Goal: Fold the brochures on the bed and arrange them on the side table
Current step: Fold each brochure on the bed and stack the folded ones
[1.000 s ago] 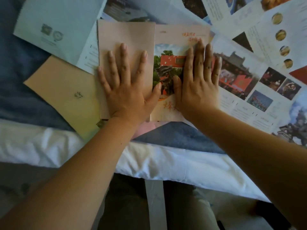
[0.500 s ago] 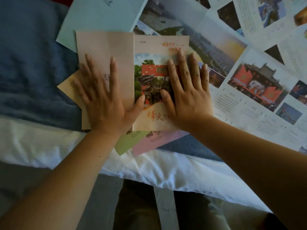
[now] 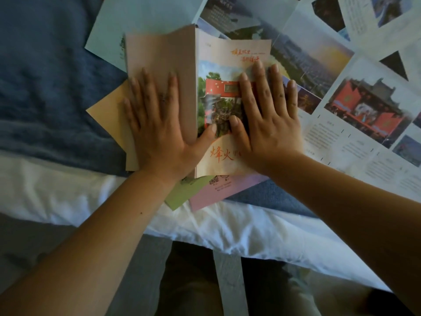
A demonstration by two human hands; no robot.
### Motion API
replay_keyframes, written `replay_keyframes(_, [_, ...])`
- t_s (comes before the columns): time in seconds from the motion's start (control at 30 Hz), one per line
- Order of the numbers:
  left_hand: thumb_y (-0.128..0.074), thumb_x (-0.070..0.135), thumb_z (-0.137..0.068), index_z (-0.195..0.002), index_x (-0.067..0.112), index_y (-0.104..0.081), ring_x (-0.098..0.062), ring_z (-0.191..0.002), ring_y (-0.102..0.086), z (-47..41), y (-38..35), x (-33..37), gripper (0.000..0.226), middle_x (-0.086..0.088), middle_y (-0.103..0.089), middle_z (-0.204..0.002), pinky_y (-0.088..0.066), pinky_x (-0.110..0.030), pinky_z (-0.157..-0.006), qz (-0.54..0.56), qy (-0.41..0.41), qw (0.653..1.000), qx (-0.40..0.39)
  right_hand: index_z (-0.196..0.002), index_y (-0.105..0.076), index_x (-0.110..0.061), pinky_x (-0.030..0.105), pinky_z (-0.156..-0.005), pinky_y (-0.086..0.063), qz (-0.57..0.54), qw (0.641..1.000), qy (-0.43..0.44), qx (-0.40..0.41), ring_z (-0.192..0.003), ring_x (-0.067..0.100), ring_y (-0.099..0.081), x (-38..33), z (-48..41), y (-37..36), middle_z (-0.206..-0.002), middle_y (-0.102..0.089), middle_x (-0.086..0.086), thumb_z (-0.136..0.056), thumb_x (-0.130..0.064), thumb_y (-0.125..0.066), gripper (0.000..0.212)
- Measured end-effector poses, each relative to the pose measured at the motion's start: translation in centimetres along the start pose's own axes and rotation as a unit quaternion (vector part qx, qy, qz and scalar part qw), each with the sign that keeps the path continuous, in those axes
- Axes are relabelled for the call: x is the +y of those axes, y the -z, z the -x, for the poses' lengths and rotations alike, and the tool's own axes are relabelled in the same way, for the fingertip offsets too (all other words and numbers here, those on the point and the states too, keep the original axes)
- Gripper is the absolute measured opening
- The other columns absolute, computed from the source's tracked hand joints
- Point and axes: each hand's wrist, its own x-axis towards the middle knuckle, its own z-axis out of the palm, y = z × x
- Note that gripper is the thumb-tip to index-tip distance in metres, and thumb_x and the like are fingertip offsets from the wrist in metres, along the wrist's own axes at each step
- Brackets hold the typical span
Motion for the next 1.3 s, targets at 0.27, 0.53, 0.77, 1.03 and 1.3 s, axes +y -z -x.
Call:
replay_keyframes(0.27, [-0.040, 0.059, -0.089, -0.163, 0.019, -0.015, -0.040, -0.158, -0.005, 0.2, -1.2, 6.7, 0.088, -0.021, -0.012, -0.169, -0.002, -0.059, -0.125, 0.084, -0.134, 0.986, -0.043, -0.167, -0.008, -0.016, 0.053, -0.126, 0.012, 0.032, 0.999, 0.018, 0.001, -0.160, 0.035, 0.006, 2.5, 1.0, 0.7, -0.174, -0.001, 0.012, -0.108, -0.055, -0.022, 0.072])
replay_keyframes(0.53, [-0.034, 0.051, -0.092, -0.163, 0.014, -0.017, -0.037, -0.158, -0.003, 0.2, -3.0, 14.9, 0.082, -0.019, -0.012, -0.170, 0.000, -0.056, -0.126, 0.162, -0.166, 0.968, -0.092, -0.166, 0.002, -0.015, 0.054, -0.125, 0.012, 0.069, 0.997, -0.022, -0.011, -0.159, 0.036, 0.011, 9.4, 3.6, 2.0, -0.173, 0.007, 0.013, -0.108, -0.052, -0.029, 0.076])
replay_keyframes(0.77, [-0.044, 0.026, -0.103, -0.161, 0.014, -0.027, -0.021, -0.151, -0.033, -0.4, -1.5, 19.0, 0.062, -0.008, -0.038, -0.163, -0.025, -0.051, -0.124, 0.339, -0.162, 0.915, -0.148, -0.166, 0.004, -0.022, 0.054, -0.126, 0.011, 0.034, 0.995, -0.088, -0.013, -0.159, 0.033, 0.011, 13.1, 5.3, 2.9, -0.174, 0.008, 0.008, -0.109, -0.055, -0.016, 0.069])
replay_keyframes(1.03, [-0.049, 0.011, -0.100, -0.164, 0.033, -0.009, -0.017, -0.070, -0.053, -1.0, 3.8, 15.8, 0.079, -0.009, -0.061, -0.099, -0.048, -0.030, -0.061, 0.143, -0.115, 0.979, -0.094, -0.166, 0.006, -0.025, 0.051, -0.126, 0.014, -0.015, 0.998, -0.061, -0.016, -0.159, 0.028, 0.014, 11.1, 4.1, 3.6, -0.174, 0.009, 0.007, -0.110, -0.052, -0.019, 0.067])
replay_keyframes(1.3, [-0.042, -0.003, -0.099, -0.163, 0.010, -0.019, -0.016, -0.144, -0.041, -1.2, 5.5, 13.2, 0.070, -0.010, -0.042, -0.157, -0.034, -0.005, -0.108, 0.245, -0.092, 0.965, 0.025, -0.166, 0.004, -0.024, 0.051, -0.127, 0.011, -0.060, 0.998, -0.020, 0.028, -0.160, 0.028, 0.008, 5.4, 0.6, 4.9, -0.174, 0.005, 0.009, -0.110, -0.049, -0.020, 0.066])
